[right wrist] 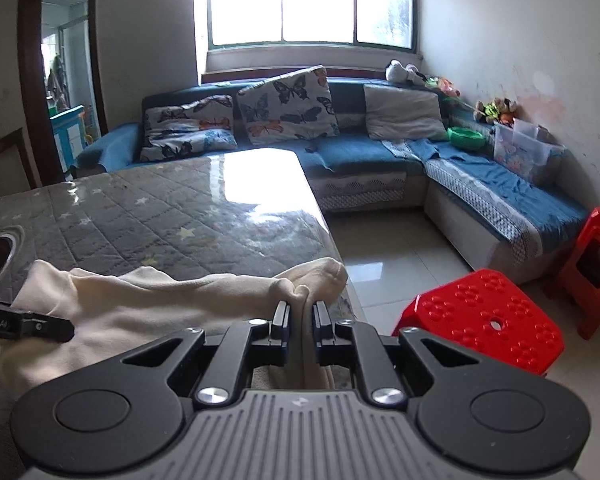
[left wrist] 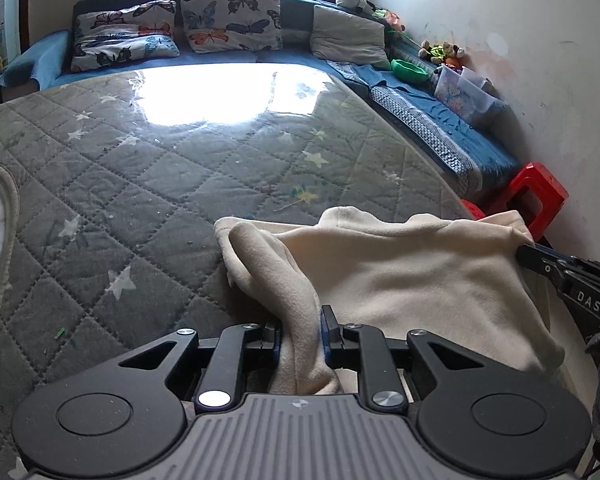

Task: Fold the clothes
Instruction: 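Fold the lifted edge over the sweatshirt and open both grippers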

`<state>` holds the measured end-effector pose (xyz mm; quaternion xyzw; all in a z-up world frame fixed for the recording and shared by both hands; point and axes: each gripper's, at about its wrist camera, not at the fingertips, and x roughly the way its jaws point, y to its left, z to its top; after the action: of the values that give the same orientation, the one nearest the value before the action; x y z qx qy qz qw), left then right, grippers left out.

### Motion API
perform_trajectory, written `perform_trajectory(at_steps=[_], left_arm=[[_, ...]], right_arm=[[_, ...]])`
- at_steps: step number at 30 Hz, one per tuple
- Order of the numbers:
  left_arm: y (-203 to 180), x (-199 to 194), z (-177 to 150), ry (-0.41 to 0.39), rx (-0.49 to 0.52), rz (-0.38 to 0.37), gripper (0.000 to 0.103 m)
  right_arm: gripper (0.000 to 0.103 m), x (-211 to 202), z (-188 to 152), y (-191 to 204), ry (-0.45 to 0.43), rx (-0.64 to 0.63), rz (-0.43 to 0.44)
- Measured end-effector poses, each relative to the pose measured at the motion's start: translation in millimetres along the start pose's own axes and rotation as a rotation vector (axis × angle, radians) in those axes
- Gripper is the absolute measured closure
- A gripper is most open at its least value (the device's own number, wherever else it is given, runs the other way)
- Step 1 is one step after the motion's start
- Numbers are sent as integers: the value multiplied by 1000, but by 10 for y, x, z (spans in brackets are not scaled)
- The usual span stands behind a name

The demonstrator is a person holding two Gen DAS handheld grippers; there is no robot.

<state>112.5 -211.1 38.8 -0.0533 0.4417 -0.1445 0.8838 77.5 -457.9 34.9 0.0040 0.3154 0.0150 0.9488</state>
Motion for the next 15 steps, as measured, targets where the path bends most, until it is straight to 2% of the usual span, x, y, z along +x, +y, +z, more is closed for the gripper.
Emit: perform_trajectory(at_steps=[6,7,11,12,13,15], left_arm=[[23,-34,21,-8,6,36,65],[29,-38,15,-10,8,44,60],[35,-69,-19,-24,28,75,54],[37,-81,-28,-28,33,82,50],[43,-94,-38,-32,36,89,46],[57,-116,-59,-39,41,100,45]], right_arm=[[88,-44,-37,-35,7,-1,-26],[88,-67,-56,-24,7,-2,-19],[87,-175,-146,40,3,-5,19],[86,-201,-168,56,2,-6,29],[80,-228,-191,72,1,-7,38],[73,-282,-236,104,-1,-9,58]])
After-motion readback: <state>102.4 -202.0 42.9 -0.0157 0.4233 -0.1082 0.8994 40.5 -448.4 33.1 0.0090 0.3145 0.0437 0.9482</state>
